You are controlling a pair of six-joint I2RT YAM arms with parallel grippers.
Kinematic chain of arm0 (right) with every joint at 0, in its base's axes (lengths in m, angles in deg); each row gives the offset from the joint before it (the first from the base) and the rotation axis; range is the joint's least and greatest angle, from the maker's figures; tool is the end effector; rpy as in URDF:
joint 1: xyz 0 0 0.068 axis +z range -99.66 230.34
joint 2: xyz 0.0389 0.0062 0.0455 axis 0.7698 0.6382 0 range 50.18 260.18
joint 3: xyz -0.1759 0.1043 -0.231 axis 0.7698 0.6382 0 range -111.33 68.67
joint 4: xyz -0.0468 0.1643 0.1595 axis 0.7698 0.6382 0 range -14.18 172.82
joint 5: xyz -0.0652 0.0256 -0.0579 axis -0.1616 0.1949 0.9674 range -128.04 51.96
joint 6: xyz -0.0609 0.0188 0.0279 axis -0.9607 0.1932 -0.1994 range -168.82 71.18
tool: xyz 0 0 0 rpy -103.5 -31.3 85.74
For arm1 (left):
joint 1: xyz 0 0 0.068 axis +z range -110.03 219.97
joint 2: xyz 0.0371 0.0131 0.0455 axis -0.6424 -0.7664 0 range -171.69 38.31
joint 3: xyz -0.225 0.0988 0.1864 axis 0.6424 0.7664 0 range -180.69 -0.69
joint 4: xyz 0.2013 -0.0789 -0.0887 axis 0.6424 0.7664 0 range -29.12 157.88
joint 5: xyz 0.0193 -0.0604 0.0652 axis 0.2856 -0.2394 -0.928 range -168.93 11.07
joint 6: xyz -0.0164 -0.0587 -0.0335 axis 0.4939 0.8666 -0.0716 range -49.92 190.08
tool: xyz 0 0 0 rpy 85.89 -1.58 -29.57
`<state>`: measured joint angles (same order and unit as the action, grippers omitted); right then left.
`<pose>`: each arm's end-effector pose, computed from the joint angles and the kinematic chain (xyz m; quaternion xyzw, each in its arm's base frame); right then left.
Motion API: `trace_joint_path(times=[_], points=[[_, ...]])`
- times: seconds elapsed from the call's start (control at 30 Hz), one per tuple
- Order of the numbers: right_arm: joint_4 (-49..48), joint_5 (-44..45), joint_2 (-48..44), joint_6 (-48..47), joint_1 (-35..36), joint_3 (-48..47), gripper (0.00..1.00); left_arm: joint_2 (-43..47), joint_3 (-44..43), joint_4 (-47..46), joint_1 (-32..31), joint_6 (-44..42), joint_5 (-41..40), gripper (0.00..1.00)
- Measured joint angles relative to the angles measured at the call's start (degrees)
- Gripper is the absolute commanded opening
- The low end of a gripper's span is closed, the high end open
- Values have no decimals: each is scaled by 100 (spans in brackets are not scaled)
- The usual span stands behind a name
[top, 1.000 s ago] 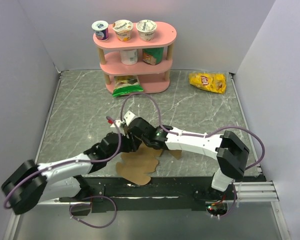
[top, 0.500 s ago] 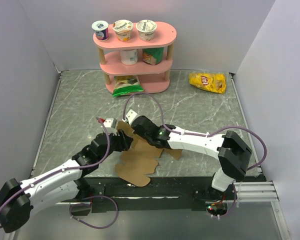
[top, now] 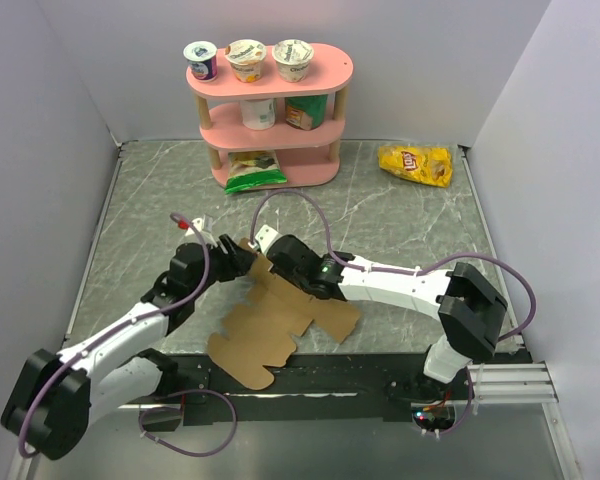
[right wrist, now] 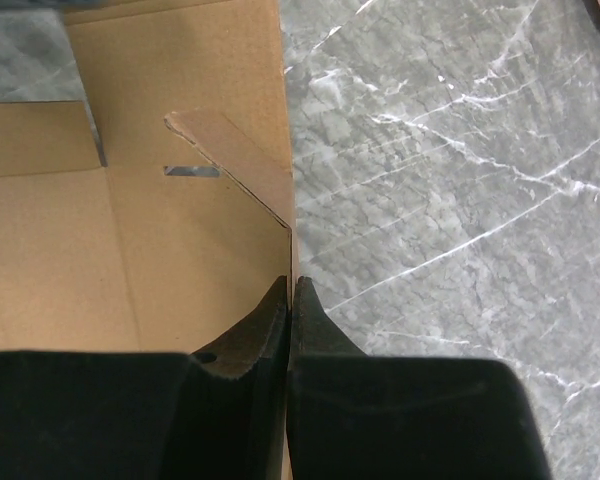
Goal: Fold the paper box
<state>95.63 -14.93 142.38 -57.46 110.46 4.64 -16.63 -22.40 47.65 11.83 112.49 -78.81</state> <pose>0.1856 0.2784 0.2717 -0.4572 0.7954 -0.0159 0.3976 0.1612 -0.0864 0.2474 -0.1012 0.8129 -0.3319 0.4678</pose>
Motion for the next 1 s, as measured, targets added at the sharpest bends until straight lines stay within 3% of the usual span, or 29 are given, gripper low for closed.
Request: trace_joint_path(times=[0.1, 0.17, 0.43, 0.6, 1.0], points=[[-2, 13, -2, 4, 0, 0, 0, -291, -195, -111, 7, 111, 155, 59], [0, 59, -2, 4, 13, 0, 0, -291, -236, -125, 24, 118, 157, 66], [-79, 164, -42, -177, 26, 42, 0, 461, -98, -339, 796, -284, 485, 99], [-164, -11, -273, -503, 11, 170, 0, 90, -37, -669, 1298, -599, 1215, 98], [-267, -332, -535, -1008, -131, 229, 0, -673, 90, -1541, 1351, -1025, 2629, 78]])
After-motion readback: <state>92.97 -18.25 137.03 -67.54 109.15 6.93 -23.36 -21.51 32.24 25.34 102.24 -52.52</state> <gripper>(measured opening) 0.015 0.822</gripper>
